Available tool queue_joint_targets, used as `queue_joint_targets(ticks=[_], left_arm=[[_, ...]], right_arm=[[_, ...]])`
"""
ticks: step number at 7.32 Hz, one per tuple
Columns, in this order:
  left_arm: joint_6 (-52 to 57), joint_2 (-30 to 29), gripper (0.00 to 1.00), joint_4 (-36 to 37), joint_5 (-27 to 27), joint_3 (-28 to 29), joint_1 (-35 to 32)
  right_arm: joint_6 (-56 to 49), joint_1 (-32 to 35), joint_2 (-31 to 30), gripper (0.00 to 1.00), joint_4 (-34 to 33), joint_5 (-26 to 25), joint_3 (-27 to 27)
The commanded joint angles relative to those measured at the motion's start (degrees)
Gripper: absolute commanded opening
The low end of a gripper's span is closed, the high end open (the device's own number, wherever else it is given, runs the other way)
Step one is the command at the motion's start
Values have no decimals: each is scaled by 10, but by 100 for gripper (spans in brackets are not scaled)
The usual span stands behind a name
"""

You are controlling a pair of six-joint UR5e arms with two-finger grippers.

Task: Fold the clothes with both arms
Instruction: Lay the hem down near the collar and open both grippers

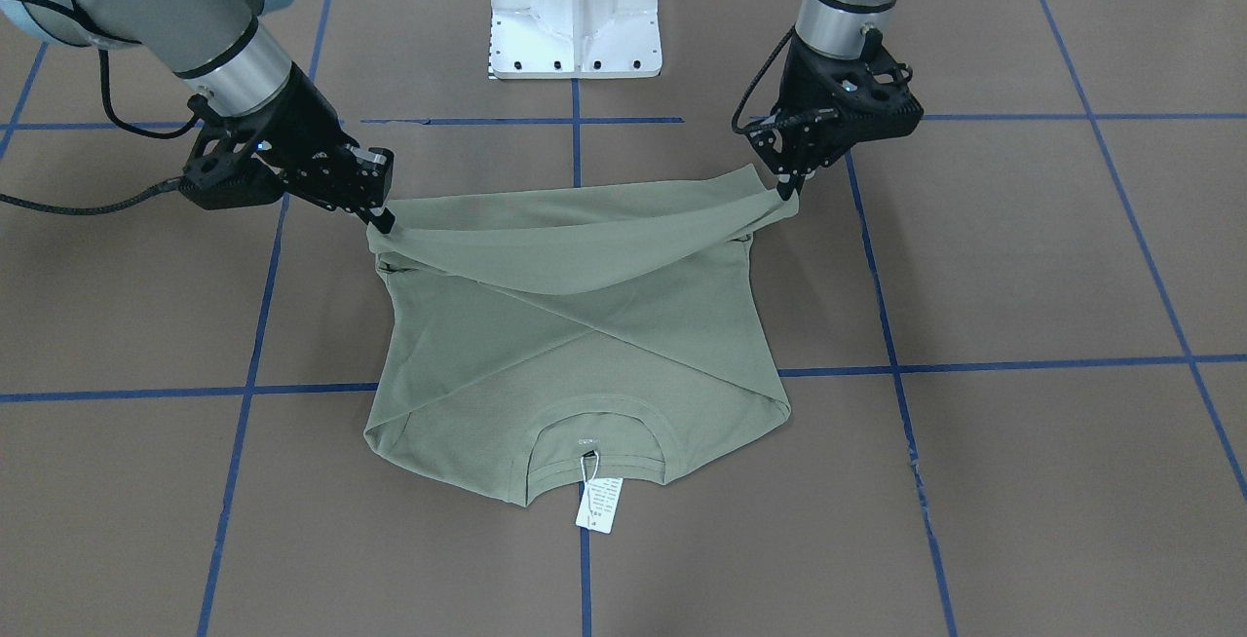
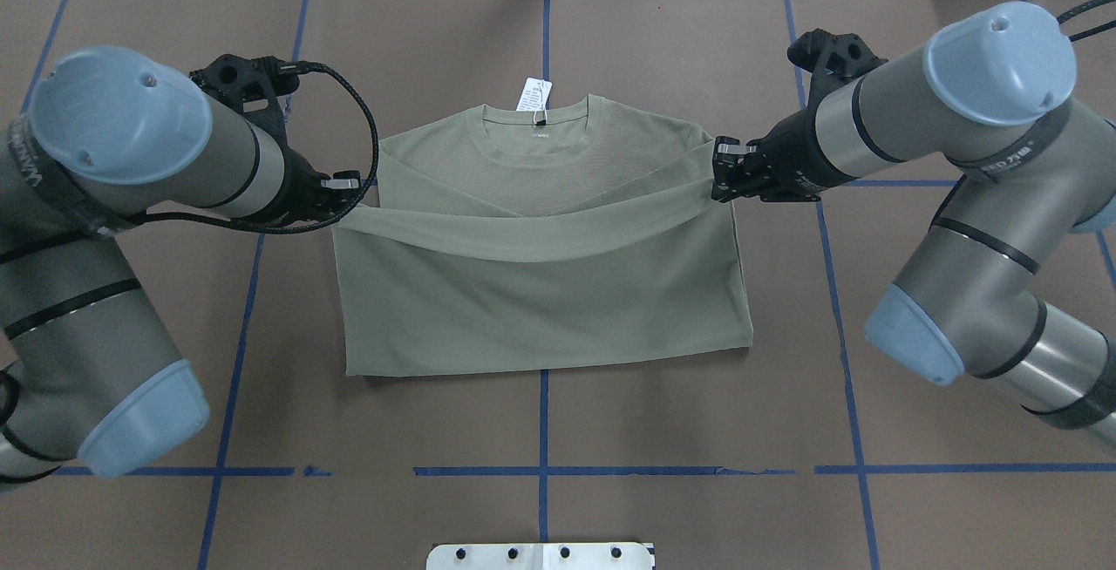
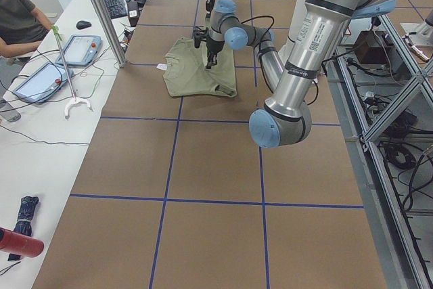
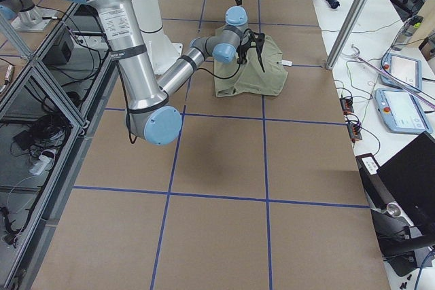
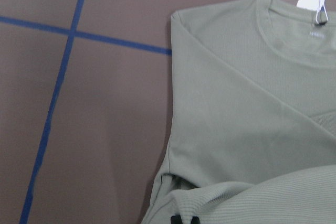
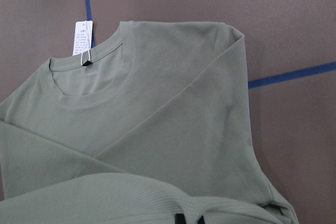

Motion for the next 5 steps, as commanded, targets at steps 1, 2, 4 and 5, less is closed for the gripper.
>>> queue_joint_targets(ticks=[1,2,4,5], left_arm=[[4,-17,0,-105,1,117,-24],[4,-18,0,-155,2,161,-33],[9,-21,0,-199,3,214,-49],[28,-30,0,-199,3,229,-52]], right_arm=[[-10,29,64,0,0,-1,-94],[-10,32,95,0,0,-10,-140],[-10,34,116,0,1,-31,-196],[-10,39,116,0,1,-34,-201]])
